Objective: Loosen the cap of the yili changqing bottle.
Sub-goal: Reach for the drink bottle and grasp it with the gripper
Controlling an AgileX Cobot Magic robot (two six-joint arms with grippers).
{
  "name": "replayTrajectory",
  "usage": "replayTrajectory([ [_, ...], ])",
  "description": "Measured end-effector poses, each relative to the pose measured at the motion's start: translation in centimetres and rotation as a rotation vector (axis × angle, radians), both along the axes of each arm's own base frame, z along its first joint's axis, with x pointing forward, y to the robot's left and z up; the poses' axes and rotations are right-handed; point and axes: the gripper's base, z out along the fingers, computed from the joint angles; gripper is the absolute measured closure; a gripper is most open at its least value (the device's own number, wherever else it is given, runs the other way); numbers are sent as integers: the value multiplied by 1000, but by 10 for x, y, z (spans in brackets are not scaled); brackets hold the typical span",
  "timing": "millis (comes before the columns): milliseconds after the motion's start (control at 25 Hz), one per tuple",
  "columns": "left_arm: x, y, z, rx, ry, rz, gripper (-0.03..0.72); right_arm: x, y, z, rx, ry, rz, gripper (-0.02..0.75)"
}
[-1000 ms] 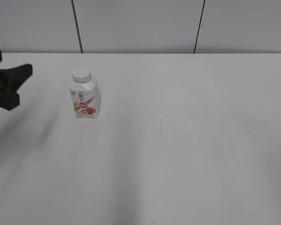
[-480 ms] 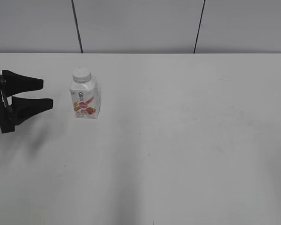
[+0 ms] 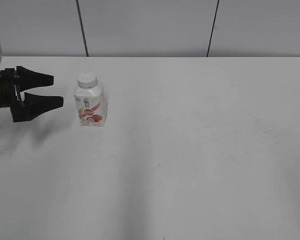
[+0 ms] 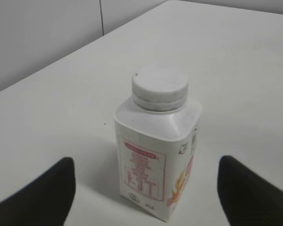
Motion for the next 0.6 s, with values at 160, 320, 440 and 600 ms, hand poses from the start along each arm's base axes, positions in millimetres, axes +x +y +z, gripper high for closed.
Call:
replayTrajectory([
  [160, 14, -4, -11, 14, 27, -54, 56, 0, 0, 0, 0, 0, 0, 192],
  [320, 27, -13, -27, 36, 35, -120, 52, 0, 0, 0, 0, 0, 0, 192],
  [440, 37, -20, -38, 50, 33, -163, 52, 0, 0, 0, 0, 0, 0, 192],
  [600, 52, -32, -49, 62, 14, -208, 59, 0, 0, 0, 0, 0, 0, 192],
])
